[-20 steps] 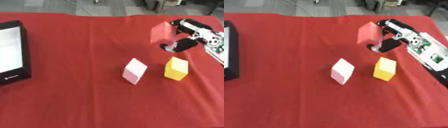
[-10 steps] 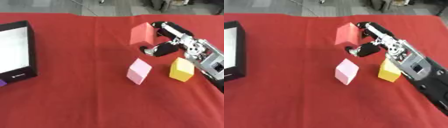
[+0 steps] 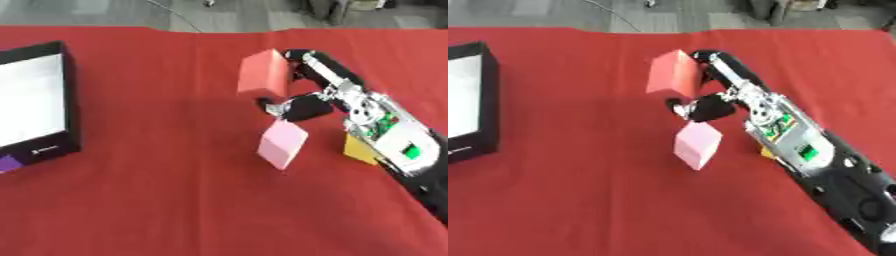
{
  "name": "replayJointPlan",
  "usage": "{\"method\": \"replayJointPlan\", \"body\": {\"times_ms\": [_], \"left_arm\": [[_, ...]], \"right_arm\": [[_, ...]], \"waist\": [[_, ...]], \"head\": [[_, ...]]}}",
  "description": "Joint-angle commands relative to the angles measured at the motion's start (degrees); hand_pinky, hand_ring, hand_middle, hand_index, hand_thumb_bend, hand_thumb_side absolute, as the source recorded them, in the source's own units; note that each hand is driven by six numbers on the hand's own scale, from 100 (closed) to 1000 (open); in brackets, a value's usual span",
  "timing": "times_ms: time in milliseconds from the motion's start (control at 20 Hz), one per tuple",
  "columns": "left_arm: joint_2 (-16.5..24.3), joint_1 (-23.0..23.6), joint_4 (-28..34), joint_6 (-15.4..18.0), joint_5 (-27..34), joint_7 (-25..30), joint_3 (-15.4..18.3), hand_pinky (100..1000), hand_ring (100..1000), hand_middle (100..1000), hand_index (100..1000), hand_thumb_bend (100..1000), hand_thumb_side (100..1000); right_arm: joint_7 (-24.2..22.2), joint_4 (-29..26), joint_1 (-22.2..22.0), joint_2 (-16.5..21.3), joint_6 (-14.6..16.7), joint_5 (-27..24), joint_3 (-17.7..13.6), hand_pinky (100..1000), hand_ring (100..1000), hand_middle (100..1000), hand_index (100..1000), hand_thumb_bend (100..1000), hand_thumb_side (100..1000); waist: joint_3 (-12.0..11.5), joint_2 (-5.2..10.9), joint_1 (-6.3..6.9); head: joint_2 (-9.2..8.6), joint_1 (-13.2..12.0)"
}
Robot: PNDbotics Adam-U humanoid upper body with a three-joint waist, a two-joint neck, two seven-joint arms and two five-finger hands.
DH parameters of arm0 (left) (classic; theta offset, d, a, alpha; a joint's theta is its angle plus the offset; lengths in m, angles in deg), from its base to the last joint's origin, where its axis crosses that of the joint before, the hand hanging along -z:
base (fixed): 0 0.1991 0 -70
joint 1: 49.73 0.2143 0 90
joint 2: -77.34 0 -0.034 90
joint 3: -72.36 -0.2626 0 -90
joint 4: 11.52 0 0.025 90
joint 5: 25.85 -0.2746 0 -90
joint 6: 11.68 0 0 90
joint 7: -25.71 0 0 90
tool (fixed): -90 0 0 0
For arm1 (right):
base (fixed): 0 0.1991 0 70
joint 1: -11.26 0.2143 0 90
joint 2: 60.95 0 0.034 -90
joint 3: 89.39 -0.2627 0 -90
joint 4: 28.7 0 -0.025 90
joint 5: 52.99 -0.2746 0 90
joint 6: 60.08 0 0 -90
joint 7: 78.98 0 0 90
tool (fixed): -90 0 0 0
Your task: Pick up the objects with one hand, pass them to the other hand, and then place them into the box on the other side of the table.
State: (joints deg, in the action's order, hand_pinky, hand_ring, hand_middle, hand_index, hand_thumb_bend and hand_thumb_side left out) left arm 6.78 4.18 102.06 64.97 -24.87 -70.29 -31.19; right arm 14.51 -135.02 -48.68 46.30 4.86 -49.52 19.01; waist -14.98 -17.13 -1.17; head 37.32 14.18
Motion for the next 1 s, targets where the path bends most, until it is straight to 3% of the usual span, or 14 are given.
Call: {"method": "replayJointPlan", "body": {"times_ms": [50, 300, 350, 450, 750, 1000], "left_arm": [[3.0, -2.8, 1.0, -1.1, -1.3, 2.5, -1.5, 777, 593, 754, 769, 303, 591], [3.7, -7.8, 1.0, -2.5, -2.9, 7.7, -5.1, 775, 598, 765, 778, 298, 599], [3.7, -8.6, 1.0, -2.7, -3.1, 8.7, -5.7, 774, 600, 766, 778, 291, 606], [3.4, -10.4, 1.0, -3.2, -3.8, 10.5, -6.9, 776, 603, 769, 777, 275, 614], [0.3, -16.5, 1.0, -3.9, -5.0, 15.2, -10.8, 785, 618, 775, 781, 277, 618], [-2.7, -19.7, 1.0, -5.5, -6.4, 18.3, -13.1, 794, 629, 779, 780, 263, 615]], "right_arm": [[2.9, -1.4, 1.1, -1.5, -1.2, 0.3, 0.8, 780, 509, 497, 546, 100, 128], [6.6, -0.6, 1.6, -5.3, -1.4, 2.2, 3.2, 778, 502, 495, 543, 100, 100], [7.0, -0.4, 1.6, -6.0, -1.2, 2.6, 3.5, 778, 502, 494, 543, 100, 148], [7.5, 0.2, 1.5, -7.5, -0.9, 3.2, 4.2, 778, 502, 495, 543, 100, 154], [8.0, 2.4, 1.9, -12.0, 0.7, 5.3, 6.1, 786, 501, 494, 543, 100, 172], [11.5, 4.6, 2.1, -15.4, 3.0, 5.7, 7.1, 796, 496, 493, 541, 100, 192]], "waist": [[-0.1, 1.68, 0.38], [-0.3, 2.04, 0.77], [-0.3, 2.11, 0.82], [-0.4, 2.26, 0.89], [-0.7, 3.01, 1.06], [-0.9, 3.55, 1.11]], "head": [[0.22, -0.3], [0.49, -0.4], [0.60, -0.4], [0.82, -0.4], [1.76, -0.3], [2.24, -0.5]]}}
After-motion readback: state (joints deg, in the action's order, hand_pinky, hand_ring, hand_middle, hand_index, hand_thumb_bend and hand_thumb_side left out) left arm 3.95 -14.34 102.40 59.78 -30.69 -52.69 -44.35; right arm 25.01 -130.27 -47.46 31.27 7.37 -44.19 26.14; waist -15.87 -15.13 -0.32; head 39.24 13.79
